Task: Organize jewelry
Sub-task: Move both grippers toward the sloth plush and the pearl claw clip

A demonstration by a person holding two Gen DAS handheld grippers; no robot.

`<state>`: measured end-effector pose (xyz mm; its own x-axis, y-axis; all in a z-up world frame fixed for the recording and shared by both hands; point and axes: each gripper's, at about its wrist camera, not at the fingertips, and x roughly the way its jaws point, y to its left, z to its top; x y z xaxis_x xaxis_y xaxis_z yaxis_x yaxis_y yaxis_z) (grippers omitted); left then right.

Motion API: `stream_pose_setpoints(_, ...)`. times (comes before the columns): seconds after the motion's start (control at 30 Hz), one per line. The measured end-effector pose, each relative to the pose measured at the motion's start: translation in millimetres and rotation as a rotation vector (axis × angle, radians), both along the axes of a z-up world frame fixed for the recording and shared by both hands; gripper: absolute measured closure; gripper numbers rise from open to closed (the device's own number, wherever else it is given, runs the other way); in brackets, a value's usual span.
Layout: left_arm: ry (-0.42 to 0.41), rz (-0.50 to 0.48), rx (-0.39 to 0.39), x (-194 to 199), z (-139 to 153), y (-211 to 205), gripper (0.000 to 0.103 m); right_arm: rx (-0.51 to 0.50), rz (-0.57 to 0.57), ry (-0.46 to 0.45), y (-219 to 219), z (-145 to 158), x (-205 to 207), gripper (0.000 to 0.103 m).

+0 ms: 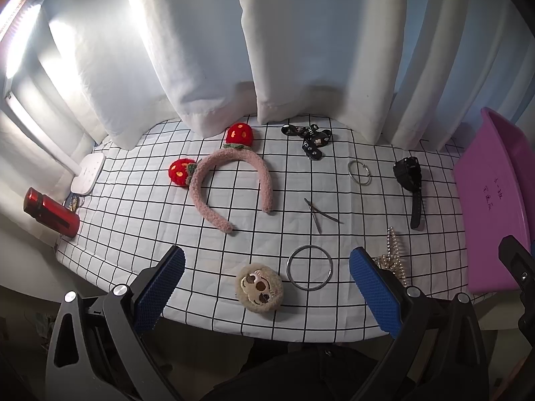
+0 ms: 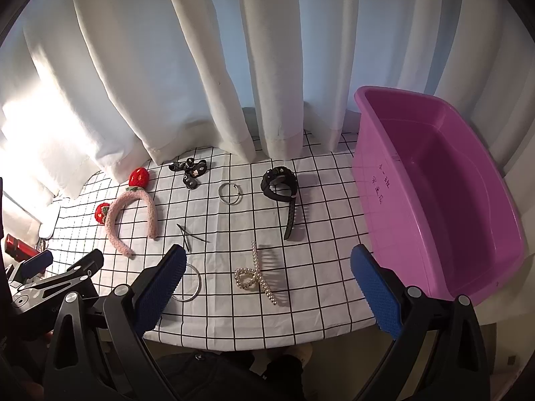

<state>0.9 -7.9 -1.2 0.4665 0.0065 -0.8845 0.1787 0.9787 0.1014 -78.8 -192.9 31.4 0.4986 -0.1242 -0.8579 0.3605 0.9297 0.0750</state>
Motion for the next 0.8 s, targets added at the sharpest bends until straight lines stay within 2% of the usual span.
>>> stream_pose_setpoints(0.4, 0.003, 0.004, -0.002, 1, 0, 2, 0.006, 0.005, 0.006, -0.002, 1, 0, 1, 0.009)
stream_pose_setpoints(0.57, 0.015, 0.010, -0.003, 0, -3, 6, 0.006, 0.039, 0.020, 0.002, 0, -6, 2, 0.009)
stream_pose_setpoints(0.8, 0.072, 0.052, -0.022, 5, -22, 21, 0.006, 0.083, 0.049, 0.027, 1, -23, 5, 0.009)
